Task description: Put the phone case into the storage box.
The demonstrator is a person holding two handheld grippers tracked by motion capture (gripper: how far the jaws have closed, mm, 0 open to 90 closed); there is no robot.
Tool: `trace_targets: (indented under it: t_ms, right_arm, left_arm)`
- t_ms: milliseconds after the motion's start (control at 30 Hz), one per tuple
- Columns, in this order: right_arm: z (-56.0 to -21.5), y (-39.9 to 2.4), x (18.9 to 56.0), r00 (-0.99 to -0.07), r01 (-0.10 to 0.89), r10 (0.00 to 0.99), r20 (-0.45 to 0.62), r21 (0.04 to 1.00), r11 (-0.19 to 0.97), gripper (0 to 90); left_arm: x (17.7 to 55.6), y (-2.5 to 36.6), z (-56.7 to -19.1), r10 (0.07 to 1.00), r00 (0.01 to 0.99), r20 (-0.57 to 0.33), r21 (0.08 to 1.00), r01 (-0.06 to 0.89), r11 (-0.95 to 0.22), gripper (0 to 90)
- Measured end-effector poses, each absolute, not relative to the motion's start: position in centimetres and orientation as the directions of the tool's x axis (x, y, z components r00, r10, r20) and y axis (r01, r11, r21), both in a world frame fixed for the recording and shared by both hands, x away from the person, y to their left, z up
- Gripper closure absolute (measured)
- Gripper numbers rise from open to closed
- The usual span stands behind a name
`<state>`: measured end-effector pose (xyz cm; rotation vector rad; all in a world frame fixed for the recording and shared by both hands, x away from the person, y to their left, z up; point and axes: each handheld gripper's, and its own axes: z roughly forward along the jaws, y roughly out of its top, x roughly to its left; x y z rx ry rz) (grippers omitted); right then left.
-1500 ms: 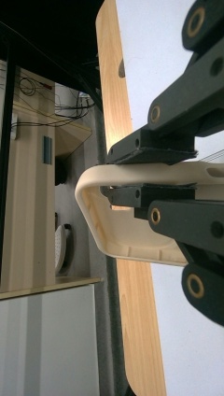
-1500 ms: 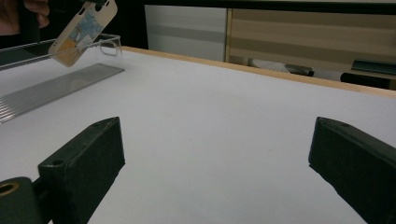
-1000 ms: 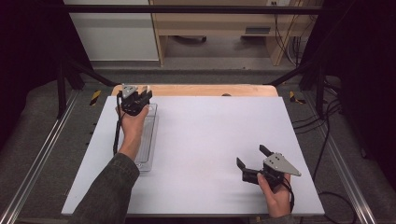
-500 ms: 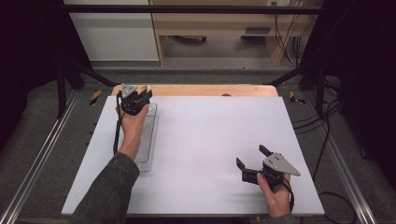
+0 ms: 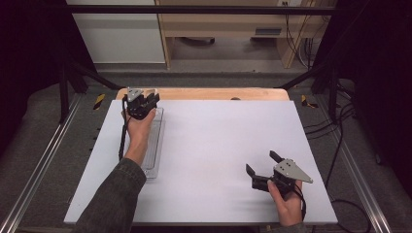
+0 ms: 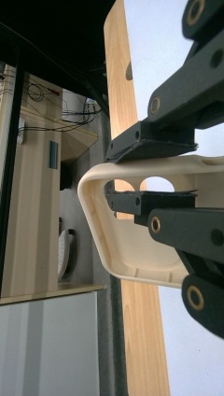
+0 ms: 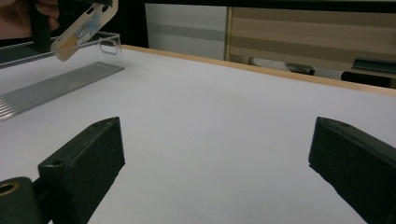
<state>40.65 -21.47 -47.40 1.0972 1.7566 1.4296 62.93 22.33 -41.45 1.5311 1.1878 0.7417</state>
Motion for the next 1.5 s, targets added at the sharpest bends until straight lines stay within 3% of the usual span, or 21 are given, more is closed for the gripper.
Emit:
trace_targets:
  t_ms: [1233,1500]
  right_arm:
    - [-47.44,-21.4,40.68,-0.469,0.223,0.882,0.039,0.972,0.075,3.5]
    - [-47.42,-21.43,40.66,-0.469,0.223,0.882,0.041,0.972,0.073,3.4]
  left_arm:
    - [63.33,22.06,-42.12,0.934,0.334,-0.126,0.939,0.343,0.004,71.3]
    - [62.68,21.98,-41.34,0.934,0.346,-0.092,0.943,0.332,-0.03,63.0]
